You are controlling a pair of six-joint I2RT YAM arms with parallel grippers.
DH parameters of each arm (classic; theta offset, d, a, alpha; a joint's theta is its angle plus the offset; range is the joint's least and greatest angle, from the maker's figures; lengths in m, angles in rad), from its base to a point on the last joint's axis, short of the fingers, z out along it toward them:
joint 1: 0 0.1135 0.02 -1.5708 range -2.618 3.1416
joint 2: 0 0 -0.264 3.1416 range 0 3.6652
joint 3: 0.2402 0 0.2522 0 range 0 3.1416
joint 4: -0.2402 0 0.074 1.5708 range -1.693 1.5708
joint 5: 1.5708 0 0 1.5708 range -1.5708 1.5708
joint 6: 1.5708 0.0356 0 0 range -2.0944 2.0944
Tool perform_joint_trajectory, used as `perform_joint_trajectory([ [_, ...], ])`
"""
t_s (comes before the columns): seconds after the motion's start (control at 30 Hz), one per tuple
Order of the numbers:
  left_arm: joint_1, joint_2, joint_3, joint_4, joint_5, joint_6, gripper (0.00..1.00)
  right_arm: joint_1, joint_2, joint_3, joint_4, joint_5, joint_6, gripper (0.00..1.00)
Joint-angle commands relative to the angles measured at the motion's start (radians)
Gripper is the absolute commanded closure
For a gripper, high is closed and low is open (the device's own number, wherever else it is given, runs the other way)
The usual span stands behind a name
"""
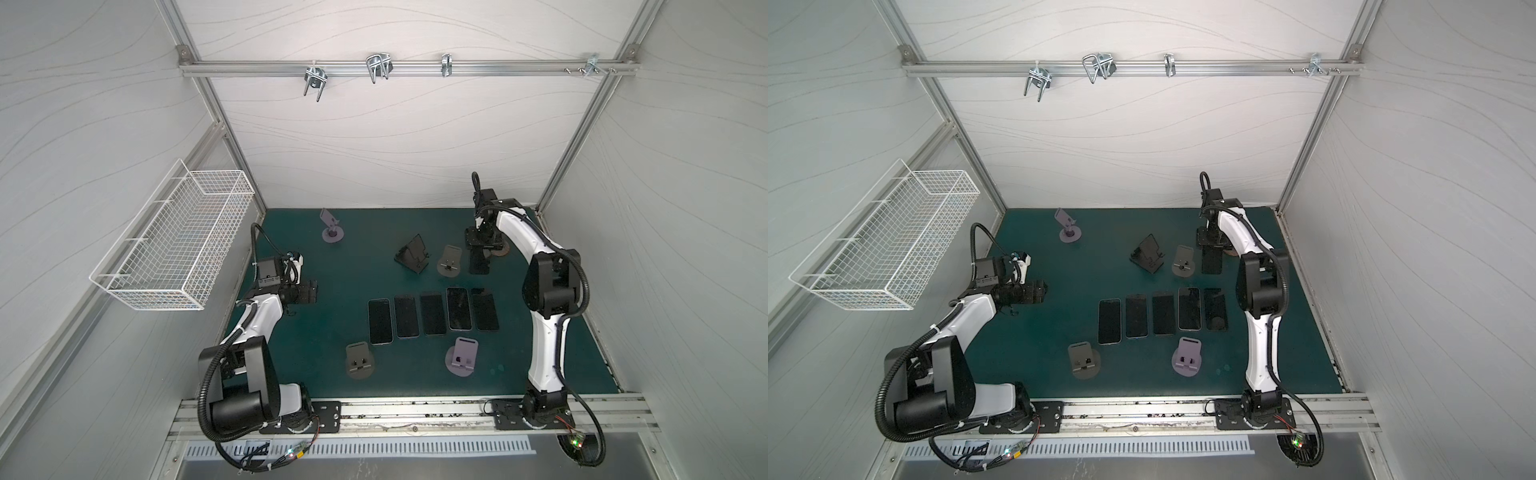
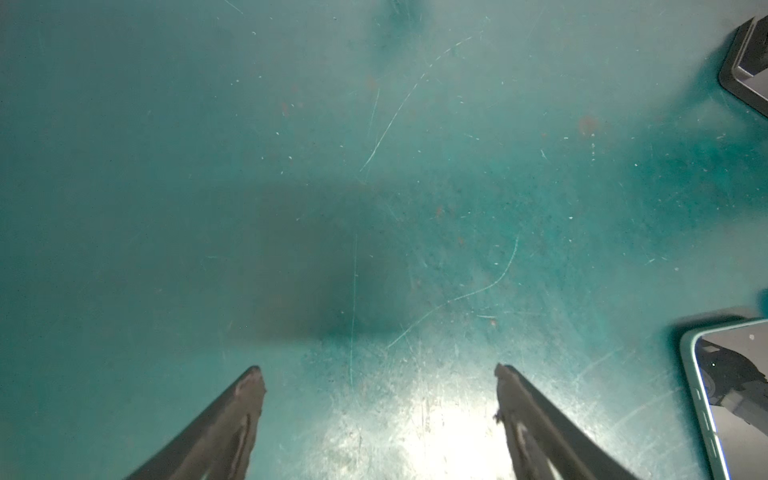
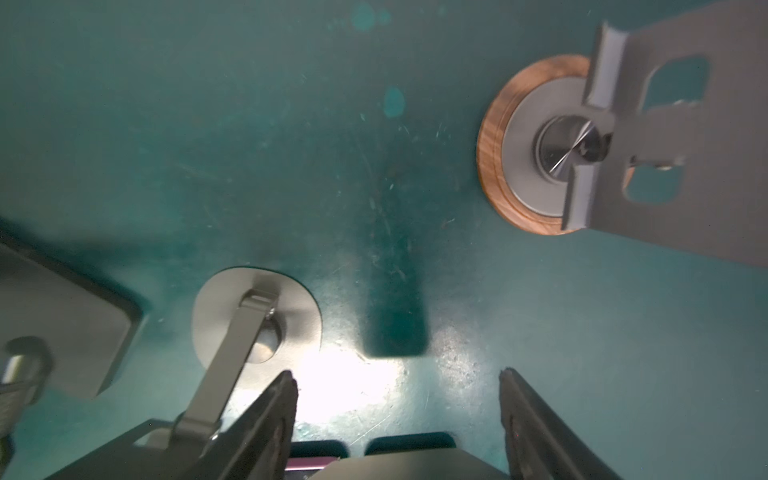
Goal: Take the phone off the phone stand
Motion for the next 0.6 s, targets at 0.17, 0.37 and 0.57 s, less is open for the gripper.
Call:
perform_joint_trajectory([
  [0.17,0.003,0.011,0.042,-0.006,-0.005,0.015,0.12,-0.027,0.038,-0.034,0.000,-0.051,-0.026,0.32],
  [0.37,0.003,0.016,0.045,-0.009,-0.004,0.015,0.12,-0.028,0.075,-0.018,-0.022,-0.060,-0.035,0.32],
  [0.57,0.003,0.013,0.044,-0.008,-0.005,0.016,0.12,-0.027,0.109,-0.003,-0.028,-0.068,-0.051,0.32],
])
